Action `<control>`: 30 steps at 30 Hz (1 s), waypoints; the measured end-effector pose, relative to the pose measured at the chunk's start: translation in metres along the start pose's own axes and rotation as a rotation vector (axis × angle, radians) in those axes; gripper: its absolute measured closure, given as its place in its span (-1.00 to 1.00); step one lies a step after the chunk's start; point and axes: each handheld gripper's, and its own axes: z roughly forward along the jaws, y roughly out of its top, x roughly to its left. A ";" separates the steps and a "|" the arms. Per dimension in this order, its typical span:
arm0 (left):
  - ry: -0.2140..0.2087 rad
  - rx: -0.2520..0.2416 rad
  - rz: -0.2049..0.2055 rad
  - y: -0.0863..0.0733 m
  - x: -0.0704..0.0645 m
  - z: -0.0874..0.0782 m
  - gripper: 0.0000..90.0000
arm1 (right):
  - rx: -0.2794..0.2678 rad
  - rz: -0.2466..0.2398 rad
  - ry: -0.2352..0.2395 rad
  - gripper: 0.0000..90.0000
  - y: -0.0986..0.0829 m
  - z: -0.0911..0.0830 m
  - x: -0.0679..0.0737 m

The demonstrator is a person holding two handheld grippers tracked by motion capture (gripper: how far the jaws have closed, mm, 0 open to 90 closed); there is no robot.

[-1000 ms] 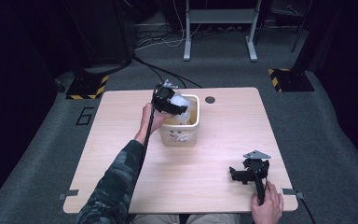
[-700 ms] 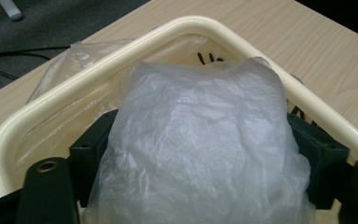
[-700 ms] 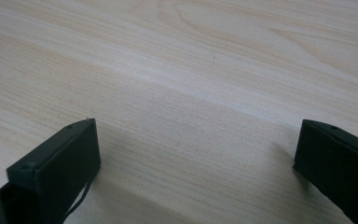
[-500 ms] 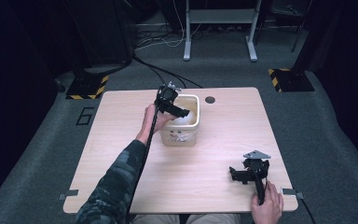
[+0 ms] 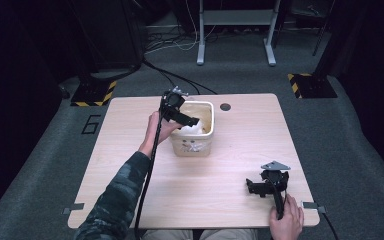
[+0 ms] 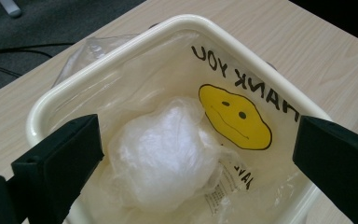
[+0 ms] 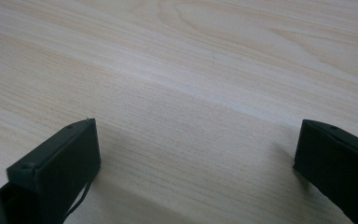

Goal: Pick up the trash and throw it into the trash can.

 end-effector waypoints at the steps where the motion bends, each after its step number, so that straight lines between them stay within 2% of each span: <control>1: -0.001 0.003 0.000 -0.003 0.002 -0.004 -0.97 | 0.000 0.001 0.000 -1.00 0.000 0.000 0.000; 8: -0.008 -0.009 0.012 -0.017 0.005 -0.021 -0.94 | 0.000 0.000 0.000 -1.00 0.000 0.000 0.000; 15: 0.002 -0.022 0.028 -0.032 0.006 -0.043 -0.94 | 0.000 0.000 0.000 -1.00 0.000 0.000 0.000; 18: 0.011 -0.021 0.028 -0.037 0.008 -0.048 -0.94 | 0.000 0.000 0.000 -1.00 0.000 0.000 0.000; 28: 0.049 -0.014 0.015 -0.067 0.015 -0.068 -0.95 | 0.000 0.001 0.000 -1.00 0.000 0.000 0.000; 30: 0.062 -0.013 0.006 -0.078 0.018 -0.074 -0.95 | 0.000 0.000 0.000 -1.00 0.000 0.000 0.000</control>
